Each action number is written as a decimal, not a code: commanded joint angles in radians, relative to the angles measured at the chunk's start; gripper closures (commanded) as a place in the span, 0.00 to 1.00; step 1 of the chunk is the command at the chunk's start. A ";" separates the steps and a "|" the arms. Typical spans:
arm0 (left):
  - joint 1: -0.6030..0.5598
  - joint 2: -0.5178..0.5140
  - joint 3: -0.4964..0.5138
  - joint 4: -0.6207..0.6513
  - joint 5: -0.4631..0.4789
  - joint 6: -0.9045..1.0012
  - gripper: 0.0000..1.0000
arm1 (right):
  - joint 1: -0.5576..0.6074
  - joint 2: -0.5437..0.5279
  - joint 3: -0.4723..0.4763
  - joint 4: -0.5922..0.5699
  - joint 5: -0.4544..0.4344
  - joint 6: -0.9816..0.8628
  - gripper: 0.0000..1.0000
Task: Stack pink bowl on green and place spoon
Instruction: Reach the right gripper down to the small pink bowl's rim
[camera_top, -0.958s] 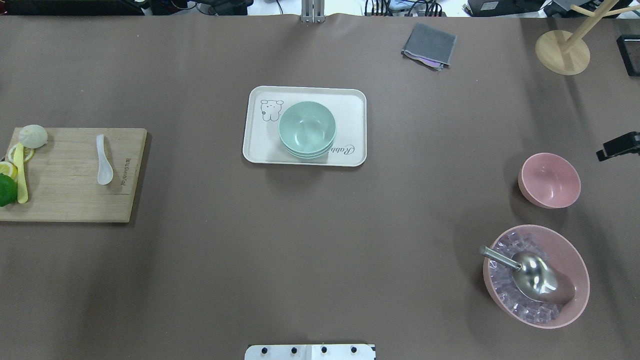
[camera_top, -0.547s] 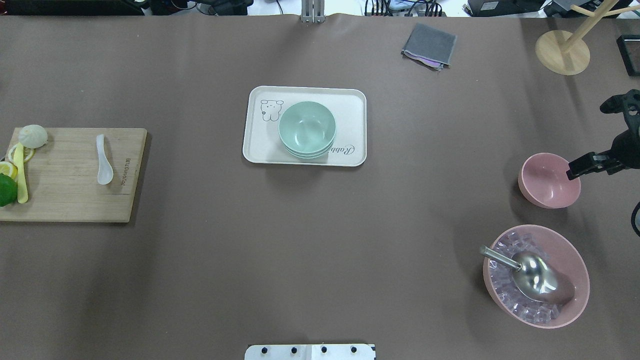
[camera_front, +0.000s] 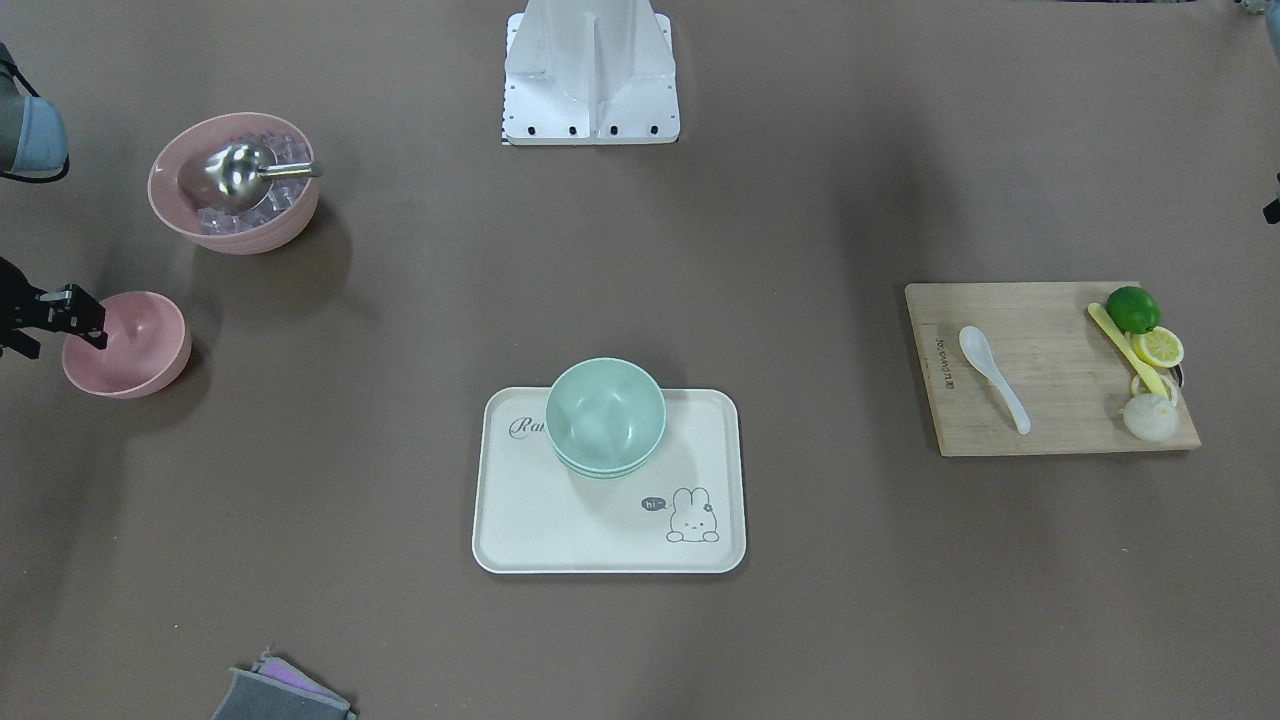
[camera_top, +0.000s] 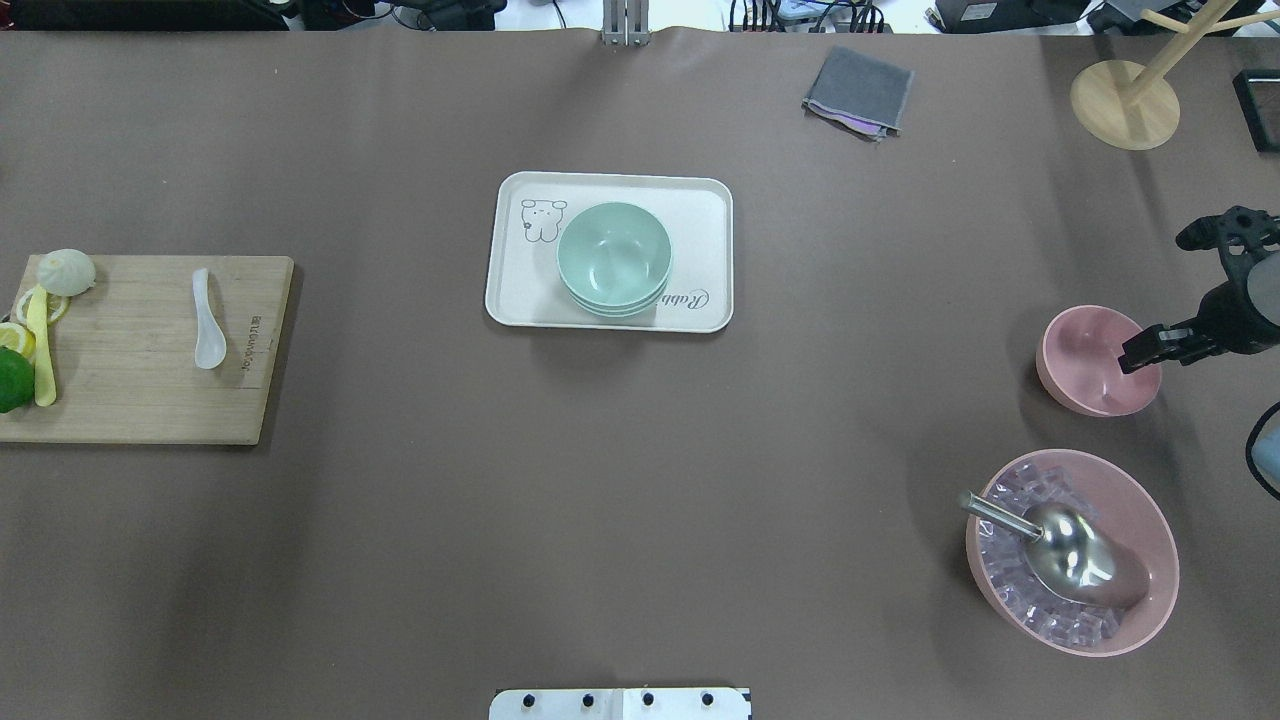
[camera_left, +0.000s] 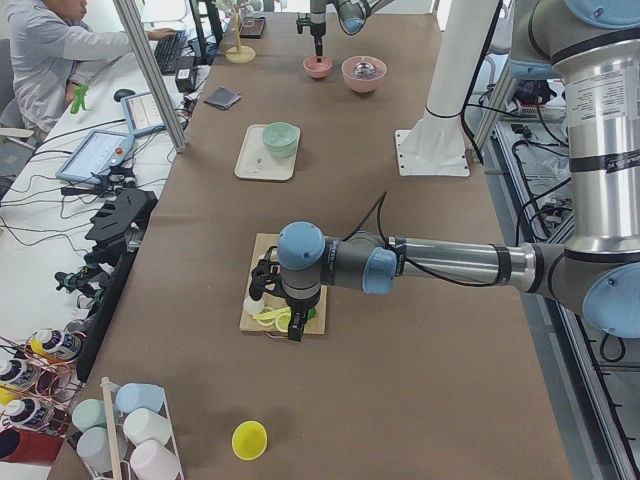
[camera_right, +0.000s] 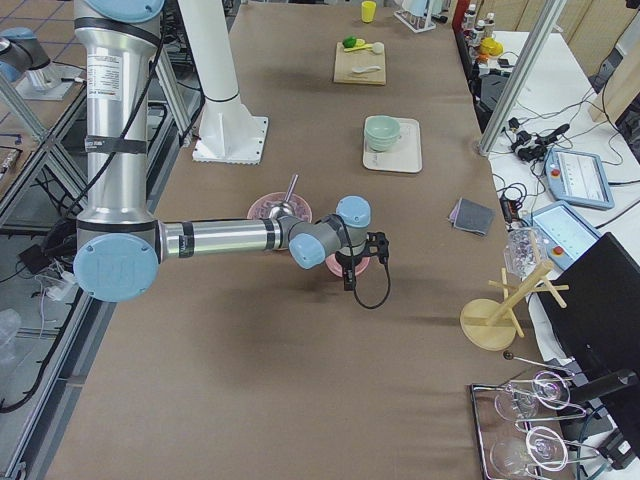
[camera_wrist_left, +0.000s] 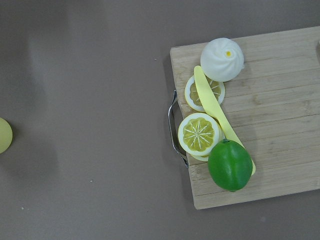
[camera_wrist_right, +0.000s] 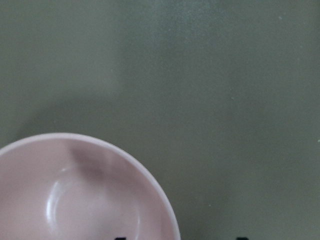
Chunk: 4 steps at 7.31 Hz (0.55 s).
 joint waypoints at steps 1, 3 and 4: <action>0.000 -0.001 -0.002 0.000 0.000 0.000 0.02 | -0.002 0.002 -0.014 0.025 0.000 0.074 1.00; 0.000 -0.001 -0.002 0.000 0.000 0.000 0.02 | -0.004 0.019 -0.008 0.027 0.005 0.082 1.00; 0.000 -0.001 -0.005 0.000 -0.002 0.000 0.02 | -0.002 0.041 0.006 0.023 0.011 0.084 1.00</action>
